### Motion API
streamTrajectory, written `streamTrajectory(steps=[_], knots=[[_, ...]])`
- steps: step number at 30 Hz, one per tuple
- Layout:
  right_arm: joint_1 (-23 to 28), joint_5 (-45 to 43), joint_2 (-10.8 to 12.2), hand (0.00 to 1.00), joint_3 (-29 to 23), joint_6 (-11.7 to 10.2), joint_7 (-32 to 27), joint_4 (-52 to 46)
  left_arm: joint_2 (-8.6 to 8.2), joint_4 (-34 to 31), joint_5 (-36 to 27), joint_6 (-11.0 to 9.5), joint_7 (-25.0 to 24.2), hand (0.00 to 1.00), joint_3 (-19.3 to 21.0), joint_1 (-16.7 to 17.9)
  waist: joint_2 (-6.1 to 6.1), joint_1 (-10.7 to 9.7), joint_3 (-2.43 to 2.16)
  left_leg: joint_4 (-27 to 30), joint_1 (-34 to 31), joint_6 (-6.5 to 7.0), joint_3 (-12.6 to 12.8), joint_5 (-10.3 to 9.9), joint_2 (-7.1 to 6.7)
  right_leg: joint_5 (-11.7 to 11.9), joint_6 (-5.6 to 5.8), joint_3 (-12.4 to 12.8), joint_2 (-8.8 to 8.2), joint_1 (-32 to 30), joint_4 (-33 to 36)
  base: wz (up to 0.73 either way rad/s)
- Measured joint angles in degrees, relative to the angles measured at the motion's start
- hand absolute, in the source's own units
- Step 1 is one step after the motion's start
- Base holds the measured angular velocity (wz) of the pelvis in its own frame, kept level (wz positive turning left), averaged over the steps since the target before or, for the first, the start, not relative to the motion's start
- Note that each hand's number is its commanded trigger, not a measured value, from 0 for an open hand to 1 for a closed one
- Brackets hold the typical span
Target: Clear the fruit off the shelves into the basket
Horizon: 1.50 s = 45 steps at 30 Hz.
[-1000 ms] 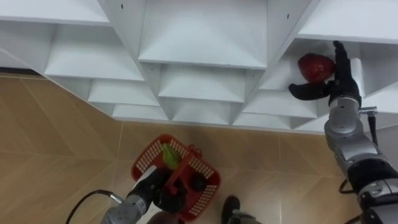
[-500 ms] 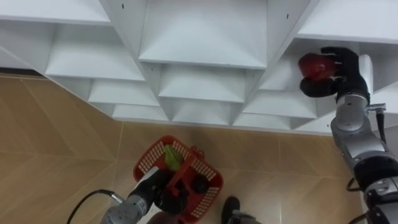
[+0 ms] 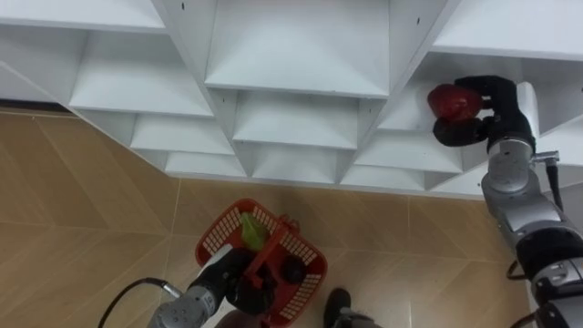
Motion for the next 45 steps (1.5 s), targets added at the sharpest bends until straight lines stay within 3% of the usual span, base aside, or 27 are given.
streamTrajectory(steps=[14,25,31,40,45], knots=[[-0.2,2.0,0.4,1.0,0.1,0.2,0.7,0.0,0.04,0.3,-0.3,0.0,0.0,1.0,-0.1,-0.2,-0.01,0.0,0.01,-0.3,0.4,-0.02,0.1,0.0,0.09,0.7,0.01,0.3,0.51,0.6,-0.8,-0.01],[0.0,1.3,1.1,1.0,3.8,-0.2,0.9,-0.4,0.22,2.2,-0.4,-0.1,0.0,1.0,-0.2,-1.5,0.26,0.1,0.12,-0.6,1.4,-0.03,0.5,0.0,0.41,1.2,0.0,0.3,1.01,1.9,-2.3,0.0],[0.8,1.1,2.2,1.0,3.8,-2.1,3.1,-0.7,-0.17,2.5,-0.4,-0.7,1.0,1.0,0.2,-1.6,1.08,0.0,-0.01,-2.1,3.0,-0.06,0.8,0.1,0.97,1.8,0.14,0.3,1.54,3.7,-4.0,-0.03],[9.1,-1.4,2.8,1.0,4.0,-3.6,5.6,-11.6,-0.48,3.5,-0.5,-1.9,2.0,1.0,0.4,-1.9,1.78,-0.7,-0.37,-2.1,3.0,-0.07,1.3,0.1,1.18,1.8,0.11,0.2,1.67,3.9,-4.7,0.0],[12.6,-3.7,3.7,1.0,4.7,-4.0,8.2,-13.9,-0.67,5.1,-0.5,-2.1,2.3,1.0,0.4,-2.3,2.67,-2.0,-0.99,-2.0,4.1,-0.05,1.7,0.1,1.1,1.8,0.12,0.8,1.63,4.6,-4.3,-0.03]])
